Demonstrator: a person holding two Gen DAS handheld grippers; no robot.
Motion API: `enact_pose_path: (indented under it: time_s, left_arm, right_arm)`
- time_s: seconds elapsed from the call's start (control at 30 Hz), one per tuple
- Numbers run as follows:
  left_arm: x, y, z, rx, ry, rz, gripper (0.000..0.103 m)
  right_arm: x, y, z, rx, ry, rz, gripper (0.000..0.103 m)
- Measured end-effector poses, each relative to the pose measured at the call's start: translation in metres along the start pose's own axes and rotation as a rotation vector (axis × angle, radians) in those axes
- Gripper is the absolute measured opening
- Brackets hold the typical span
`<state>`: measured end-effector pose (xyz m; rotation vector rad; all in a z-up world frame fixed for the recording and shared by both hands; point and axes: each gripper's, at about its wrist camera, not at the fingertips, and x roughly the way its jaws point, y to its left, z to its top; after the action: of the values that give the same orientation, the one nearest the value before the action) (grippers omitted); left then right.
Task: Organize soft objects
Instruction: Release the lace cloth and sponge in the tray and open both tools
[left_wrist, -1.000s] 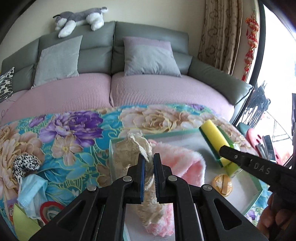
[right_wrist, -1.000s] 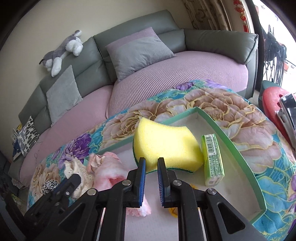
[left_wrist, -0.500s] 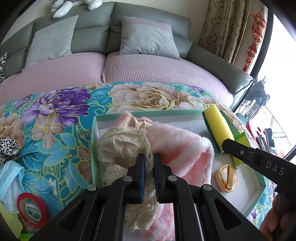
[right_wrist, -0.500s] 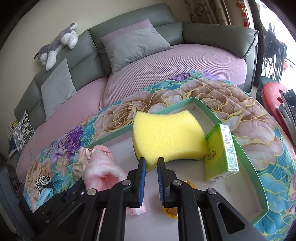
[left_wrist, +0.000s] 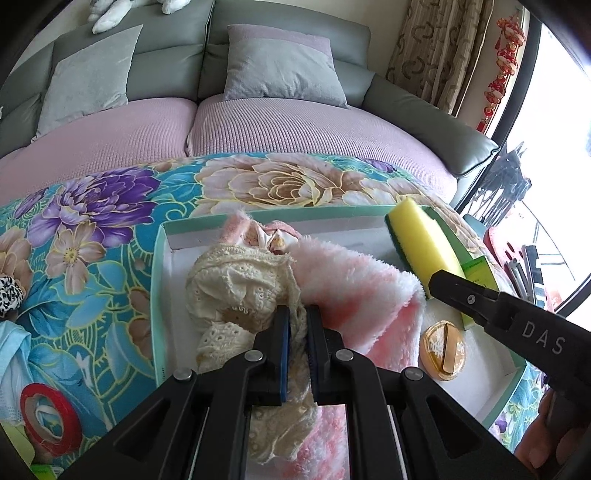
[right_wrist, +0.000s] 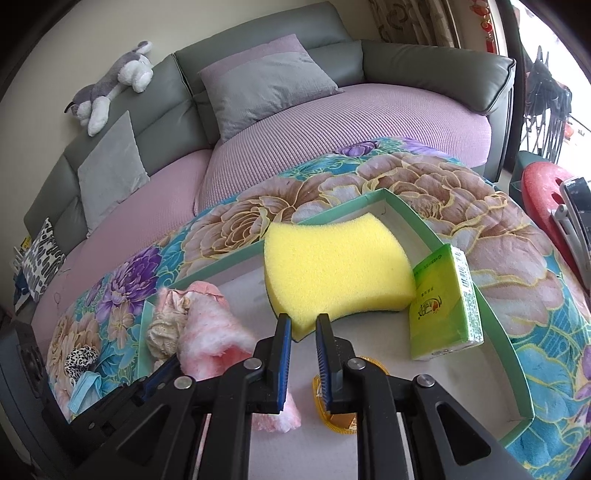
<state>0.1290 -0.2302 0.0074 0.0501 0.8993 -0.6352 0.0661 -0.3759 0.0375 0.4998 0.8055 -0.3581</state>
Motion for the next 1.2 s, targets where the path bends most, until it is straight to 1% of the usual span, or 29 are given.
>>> enact_pose_path:
  time_s: [0.07, 0.13, 0.17, 0.2, 0.23, 0.27, 0.3, 0.33, 0.37, 0.47, 0.57, 0.63, 0.7, 0.77, 0.83, 0.9, 0.93, 0.97, 1.03, 1.13, 1.2]
  left_arm:
    - [-0.004, 0.000, 0.002, 0.000, -0.002, 0.004, 0.009]
    - [-0.007, 0.001, 0.003, -0.008, -0.001, 0.003, 0.015]
    - [-0.009, 0.002, 0.004, -0.011, 0.000, 0.003, 0.024]
    - [-0.012, 0.002, 0.005, -0.014, 0.000, 0.003, 0.039]
    - [-0.014, 0.003, 0.006, -0.014, -0.002, 0.002, 0.048]
    - [-0.018, 0.003, 0.007, -0.014, -0.007, 0.002, 0.061]
    - [-0.022, 0.003, 0.008, -0.014, -0.016, 0.004, 0.063]
    - [-0.025, 0.003, 0.009, -0.015, -0.025, 0.007, 0.063]
    - [-0.028, 0.003, 0.010, -0.018, -0.031, 0.008, 0.063]
    - [-0.037, 0.006, 0.013, -0.025, -0.043, 0.008, 0.063]
    - [-0.043, 0.012, 0.015, -0.041, -0.051, 0.021, 0.064]
    - [-0.048, 0.017, 0.017, -0.058, -0.061, 0.030, 0.067]
    - [-0.054, 0.023, 0.018, -0.072, -0.074, 0.042, 0.074]
    - [-0.058, 0.029, 0.019, -0.083, -0.084, 0.055, 0.076]
    - [-0.061, 0.034, 0.019, -0.100, -0.088, 0.077, 0.078]
    - [-0.062, 0.040, 0.019, -0.115, -0.086, 0.105, 0.084]
    - [-0.063, 0.044, 0.019, -0.120, -0.086, 0.122, 0.084]
    - [-0.064, 0.048, 0.019, -0.127, -0.086, 0.149, 0.084]
    - [-0.066, 0.056, 0.018, -0.142, -0.089, 0.194, 0.085]
    - [-0.068, 0.070, 0.016, -0.175, -0.086, 0.251, 0.089]
    - [-0.069, 0.079, 0.015, -0.198, -0.080, 0.293, 0.091]
  right_arm:
    - [-0.002, 0.000, 0.001, 0.005, -0.008, -0.004, 0.017]
    - [-0.006, 0.000, 0.002, 0.001, -0.013, -0.004, 0.017]
    - [-0.008, 0.000, 0.003, 0.000, -0.020, -0.009, 0.017]
    - [-0.011, 0.000, 0.004, -0.002, -0.026, -0.010, 0.017]
    - [-0.014, 0.000, 0.005, -0.003, -0.031, -0.007, 0.019]
    - [-0.017, 0.001, 0.006, -0.004, -0.039, -0.005, 0.024]
    - [-0.020, 0.001, 0.006, -0.003, -0.047, -0.006, 0.026]
    - [-0.023, 0.001, 0.007, -0.004, -0.054, -0.008, 0.029]
    - [-0.026, 0.001, 0.008, -0.006, -0.060, -0.011, 0.030]
    - [-0.032, 0.000, 0.010, -0.006, -0.065, -0.028, 0.030]
    - [-0.034, -0.002, 0.011, -0.005, -0.048, -0.052, 0.030]
    - [-0.033, -0.004, 0.010, -0.011, -0.030, -0.076, 0.030]
    - [-0.031, -0.004, 0.010, -0.024, -0.015, -0.101, 0.030]
    - [-0.029, -0.003, 0.009, -0.037, -0.004, -0.119, 0.030]
    - [-0.026, -0.002, 0.008, -0.051, 0.011, -0.127, 0.030]
    - [-0.022, 0.000, 0.006, -0.067, 0.029, -0.136, 0.038]
    - [-0.021, 0.002, 0.006, -0.074, 0.033, -0.142, 0.045]
    - [-0.021, 0.003, 0.005, -0.083, 0.037, -0.147, 0.047]
    - [-0.020, 0.007, 0.004, -0.099, 0.037, -0.148, 0.047]
    - [-0.020, 0.011, 0.003, -0.112, 0.039, -0.144, 0.047]
    - [-0.019, 0.014, 0.003, -0.123, 0.040, -0.146, 0.050]
